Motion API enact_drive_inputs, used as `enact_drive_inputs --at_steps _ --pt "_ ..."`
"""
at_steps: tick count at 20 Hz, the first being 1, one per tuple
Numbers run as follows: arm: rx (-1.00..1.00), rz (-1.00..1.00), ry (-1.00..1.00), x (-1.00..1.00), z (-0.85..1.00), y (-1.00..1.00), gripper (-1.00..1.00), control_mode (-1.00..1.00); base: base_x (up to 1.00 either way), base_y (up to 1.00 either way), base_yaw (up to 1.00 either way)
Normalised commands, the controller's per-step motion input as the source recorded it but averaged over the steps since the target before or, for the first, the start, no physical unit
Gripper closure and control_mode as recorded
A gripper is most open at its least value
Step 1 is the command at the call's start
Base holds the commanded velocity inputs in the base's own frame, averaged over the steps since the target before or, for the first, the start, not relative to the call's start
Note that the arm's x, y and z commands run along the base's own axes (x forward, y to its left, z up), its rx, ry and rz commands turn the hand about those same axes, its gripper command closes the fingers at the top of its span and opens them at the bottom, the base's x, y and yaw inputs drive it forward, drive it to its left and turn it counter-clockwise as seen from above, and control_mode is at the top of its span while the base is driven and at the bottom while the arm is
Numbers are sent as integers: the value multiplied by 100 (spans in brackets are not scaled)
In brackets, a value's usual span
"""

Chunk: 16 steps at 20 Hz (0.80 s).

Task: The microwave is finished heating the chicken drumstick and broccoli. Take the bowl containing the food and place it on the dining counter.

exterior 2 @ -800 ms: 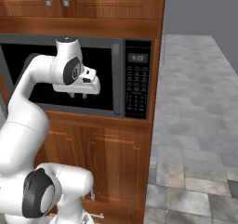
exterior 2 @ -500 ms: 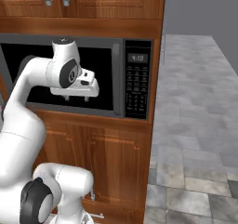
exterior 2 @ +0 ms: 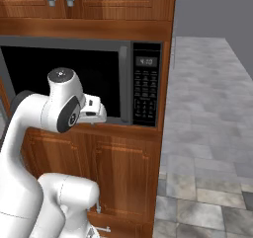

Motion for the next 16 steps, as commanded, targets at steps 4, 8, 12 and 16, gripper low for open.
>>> enact_drive_inputs --at_steps 4,8,12,16 --pt "0 0 0 0 0 0 -100 100 -4 -28 0" --pt "0 0 0 0 0 0 -100 100 -15 -53 0" --pt "0 0 0 0 0 0 -100 100 -22 -49 0" --pt "0 0 0 0 0 0 -100 100 -27 -21 0"
